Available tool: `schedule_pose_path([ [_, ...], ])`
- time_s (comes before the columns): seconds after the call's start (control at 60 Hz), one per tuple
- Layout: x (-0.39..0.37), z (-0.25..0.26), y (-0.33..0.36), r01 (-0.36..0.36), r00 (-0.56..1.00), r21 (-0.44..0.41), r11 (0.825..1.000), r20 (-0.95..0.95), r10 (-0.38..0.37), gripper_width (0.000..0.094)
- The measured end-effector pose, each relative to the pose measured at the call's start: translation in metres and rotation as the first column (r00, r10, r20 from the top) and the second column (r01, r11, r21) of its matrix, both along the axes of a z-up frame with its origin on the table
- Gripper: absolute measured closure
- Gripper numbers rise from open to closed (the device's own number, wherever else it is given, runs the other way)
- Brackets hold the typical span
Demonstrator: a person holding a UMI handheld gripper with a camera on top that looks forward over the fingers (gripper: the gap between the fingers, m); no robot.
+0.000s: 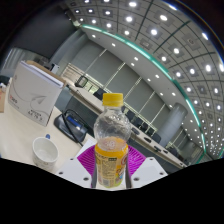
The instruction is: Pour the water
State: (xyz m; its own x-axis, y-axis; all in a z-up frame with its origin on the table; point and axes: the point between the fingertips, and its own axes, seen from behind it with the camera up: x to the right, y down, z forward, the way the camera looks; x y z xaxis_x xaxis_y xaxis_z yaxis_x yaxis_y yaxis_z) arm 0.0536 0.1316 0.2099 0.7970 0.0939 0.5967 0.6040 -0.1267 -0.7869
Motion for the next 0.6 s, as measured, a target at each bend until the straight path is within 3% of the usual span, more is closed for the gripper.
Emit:
schedule_pose_path([
  [0.233,0.004,-0.065,-0.005,-0.080,0.878,-0.123,0.989,-0.478,0.012,0.0544],
  [0.533,0.012,-0.136,0.011,-0.092,0.816,-0.167,0.982,-0.577,-0.022,0.0531],
  [0.6,0.015,-0.131,0.012,-0.093,0.809,-0.125,0.988,-0.588,0.001,0.0529],
])
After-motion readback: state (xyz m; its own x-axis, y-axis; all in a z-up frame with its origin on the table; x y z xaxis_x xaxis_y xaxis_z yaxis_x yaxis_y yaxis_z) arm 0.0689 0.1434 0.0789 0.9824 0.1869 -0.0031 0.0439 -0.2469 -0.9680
